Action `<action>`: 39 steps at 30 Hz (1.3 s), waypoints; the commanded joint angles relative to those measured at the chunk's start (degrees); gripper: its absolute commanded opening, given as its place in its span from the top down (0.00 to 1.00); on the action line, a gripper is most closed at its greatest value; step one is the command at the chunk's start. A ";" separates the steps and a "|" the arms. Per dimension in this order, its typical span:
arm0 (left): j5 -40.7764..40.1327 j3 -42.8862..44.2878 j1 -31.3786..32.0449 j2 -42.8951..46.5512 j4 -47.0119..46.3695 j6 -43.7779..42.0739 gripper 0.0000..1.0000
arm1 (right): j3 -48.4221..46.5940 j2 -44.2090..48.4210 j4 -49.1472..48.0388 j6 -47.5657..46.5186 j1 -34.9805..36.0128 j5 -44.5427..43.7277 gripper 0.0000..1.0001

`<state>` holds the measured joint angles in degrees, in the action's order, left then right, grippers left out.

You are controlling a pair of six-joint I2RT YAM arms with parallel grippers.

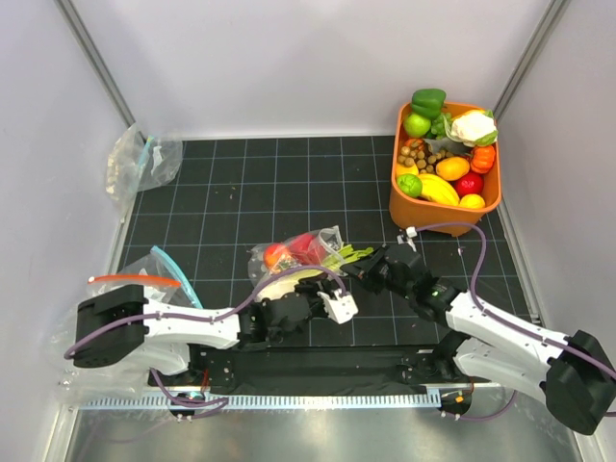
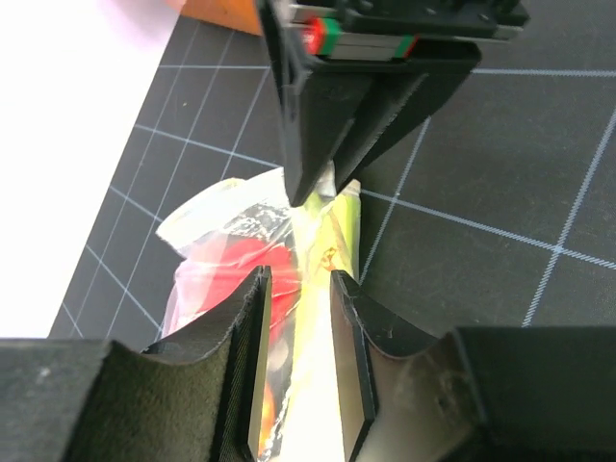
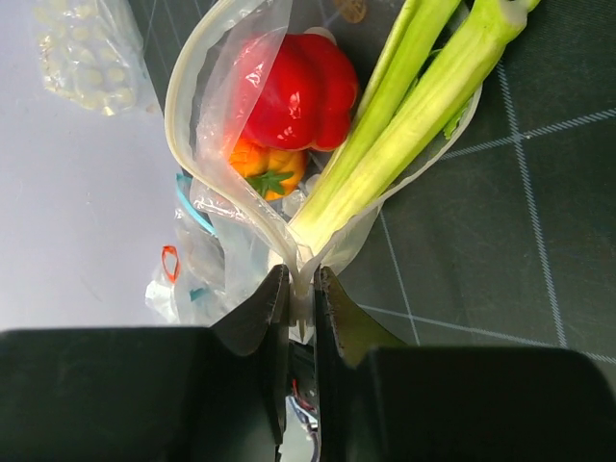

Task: Place the food in the zip-top bag and seal the zipper
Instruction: Zip the zipper food storage bag at the center of the board.

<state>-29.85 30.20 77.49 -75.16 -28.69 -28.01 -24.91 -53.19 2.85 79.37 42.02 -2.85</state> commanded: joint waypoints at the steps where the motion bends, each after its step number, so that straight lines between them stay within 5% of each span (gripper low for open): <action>1: 1.72 1.44 0.20 -2.71 -6.73 -3.01 0.66 | -2.43 0.36 0.40 0.87 0.26 -1.19 0.99; 19: 0.40 8.74 -0.15 -12.74 -8.14 -4.16 0.75 | -2.25 3.62 1.81 -0.54 0.26 -1.98 0.99; 24: -1.62 9.79 -0.41 -14.23 -7.96 -3.63 0.87 | -2.25 3.62 1.45 -0.45 0.26 -1.37 0.99; 29: 1.18 11.98 -2.96 -15.11 -2.45 0.05 1.00 | -2.25 3.88 0.93 -0.53 0.26 -0.49 0.99; 39: 11.47 10.94 -1.04 -7.21 2.49 2.61 1.00 | -2.51 3.54 3.30 -1.41 -0.62 -5.76 0.99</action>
<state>-24.16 40.38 74.94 -86.72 -26.68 -27.07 -24.97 -49.04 7.31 78.48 41.87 -6.28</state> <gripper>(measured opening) 0.009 0.179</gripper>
